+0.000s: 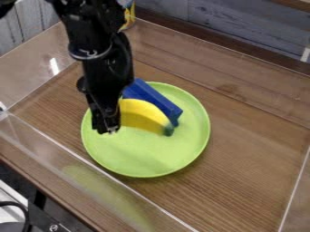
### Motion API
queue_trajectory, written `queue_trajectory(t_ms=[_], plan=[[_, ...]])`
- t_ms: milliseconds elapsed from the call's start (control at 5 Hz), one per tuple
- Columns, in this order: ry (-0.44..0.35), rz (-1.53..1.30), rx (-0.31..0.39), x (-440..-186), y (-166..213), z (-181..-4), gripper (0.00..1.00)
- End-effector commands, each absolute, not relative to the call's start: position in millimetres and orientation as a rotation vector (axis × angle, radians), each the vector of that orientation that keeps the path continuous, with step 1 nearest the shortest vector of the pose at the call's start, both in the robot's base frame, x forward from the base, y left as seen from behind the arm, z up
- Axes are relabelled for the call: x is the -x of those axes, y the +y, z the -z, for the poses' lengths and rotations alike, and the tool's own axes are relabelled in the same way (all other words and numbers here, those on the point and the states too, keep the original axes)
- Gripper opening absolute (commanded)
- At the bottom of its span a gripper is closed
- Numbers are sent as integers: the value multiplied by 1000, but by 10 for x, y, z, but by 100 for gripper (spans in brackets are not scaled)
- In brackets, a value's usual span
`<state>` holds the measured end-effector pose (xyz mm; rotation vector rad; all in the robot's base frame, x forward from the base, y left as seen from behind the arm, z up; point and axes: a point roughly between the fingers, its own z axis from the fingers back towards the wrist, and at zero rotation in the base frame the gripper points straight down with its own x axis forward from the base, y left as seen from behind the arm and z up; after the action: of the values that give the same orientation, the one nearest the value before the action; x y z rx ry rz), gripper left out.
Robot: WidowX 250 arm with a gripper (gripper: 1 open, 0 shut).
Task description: Remove the banana from inside the green plate and put it on the table
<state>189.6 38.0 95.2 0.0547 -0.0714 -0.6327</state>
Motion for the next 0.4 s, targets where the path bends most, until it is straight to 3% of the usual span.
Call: queue_trajectory(t_ms=[0, 200], plan=[[-106, 647, -73, -1959, 316, -1116, 0], [-104, 654, -66, -1946, 261, -1168, 0]])
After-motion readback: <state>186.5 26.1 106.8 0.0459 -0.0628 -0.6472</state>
